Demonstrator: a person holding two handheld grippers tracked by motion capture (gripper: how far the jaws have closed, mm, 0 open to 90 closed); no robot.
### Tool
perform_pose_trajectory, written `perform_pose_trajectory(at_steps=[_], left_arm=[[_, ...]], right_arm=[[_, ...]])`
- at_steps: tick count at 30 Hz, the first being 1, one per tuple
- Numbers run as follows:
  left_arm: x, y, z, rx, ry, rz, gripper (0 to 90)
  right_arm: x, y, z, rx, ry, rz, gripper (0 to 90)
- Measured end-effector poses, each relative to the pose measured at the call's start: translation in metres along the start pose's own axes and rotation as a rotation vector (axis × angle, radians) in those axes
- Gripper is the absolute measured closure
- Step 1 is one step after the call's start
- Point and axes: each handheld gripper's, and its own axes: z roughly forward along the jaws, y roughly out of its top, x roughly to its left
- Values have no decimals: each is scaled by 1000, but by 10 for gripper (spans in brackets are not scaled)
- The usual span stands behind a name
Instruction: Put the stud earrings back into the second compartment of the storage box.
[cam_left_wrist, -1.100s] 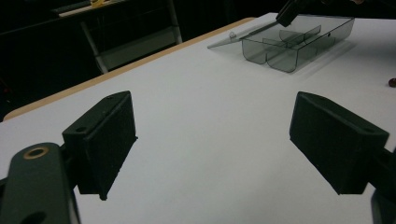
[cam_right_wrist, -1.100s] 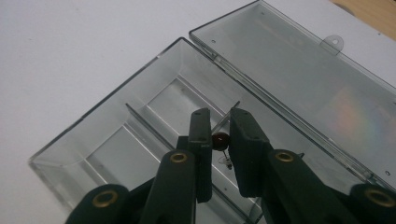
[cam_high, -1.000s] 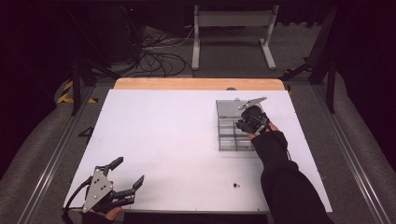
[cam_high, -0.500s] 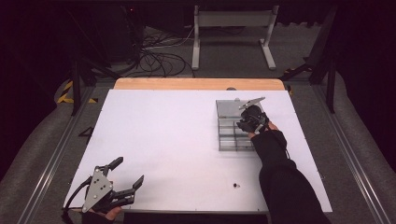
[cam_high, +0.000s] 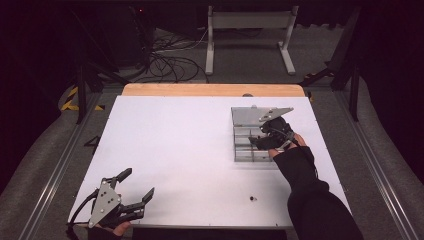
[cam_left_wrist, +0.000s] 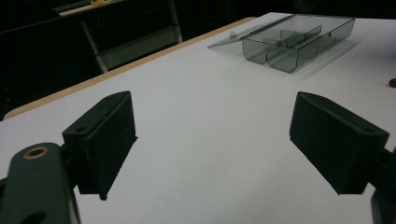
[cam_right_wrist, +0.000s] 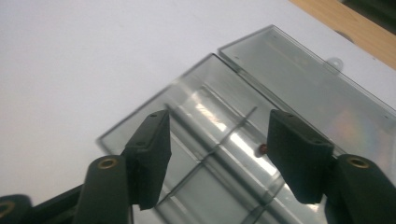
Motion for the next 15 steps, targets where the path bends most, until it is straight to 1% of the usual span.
perform_pose_trajectory(at_steps=[1, 4, 5, 6, 7, 8, 9, 10, 13, 14, 15], left_arm=[[0, 0, 0, 1, -1, -2, 151], [0, 0, 0, -2, 0, -6, 151], [0, 0, 0, -1, 1, 0, 151], [0, 0, 0, 0, -1, -2, 151], [-1, 0, 0, 3, -3, -5, 151], [-1, 0, 0, 3, -4, -7, 151], [-1, 0, 0, 2, -4, -8, 151], [-1, 0, 0, 2, -4, -7, 151], [-1, 0, 0, 2, -1, 0, 151], [-1, 0, 0, 3, -3, -8, 151], [-1, 0, 0, 3, -4, -8, 151]], right_arm=[[0, 0, 0, 0, 0, 0, 385], [11, -3, -12, -14, 40, -25, 362], [15, -4, -15, -18, 48, -32, 357], [22, -7, -20, -21, 71, -48, 350], [22, -7, -20, -21, 71, -48, 350], [25, -9, -23, -23, 81, -63, 349], [32, -11, -27, -29, 102, -74, 350], [32, -11, -27, -29, 102, -74, 350], [41, -16, -35, -42, 127, -92, 360], [44, -18, -36, -46, 134, -98, 361], [49, -23, -39, -47, 152, -104, 365]])
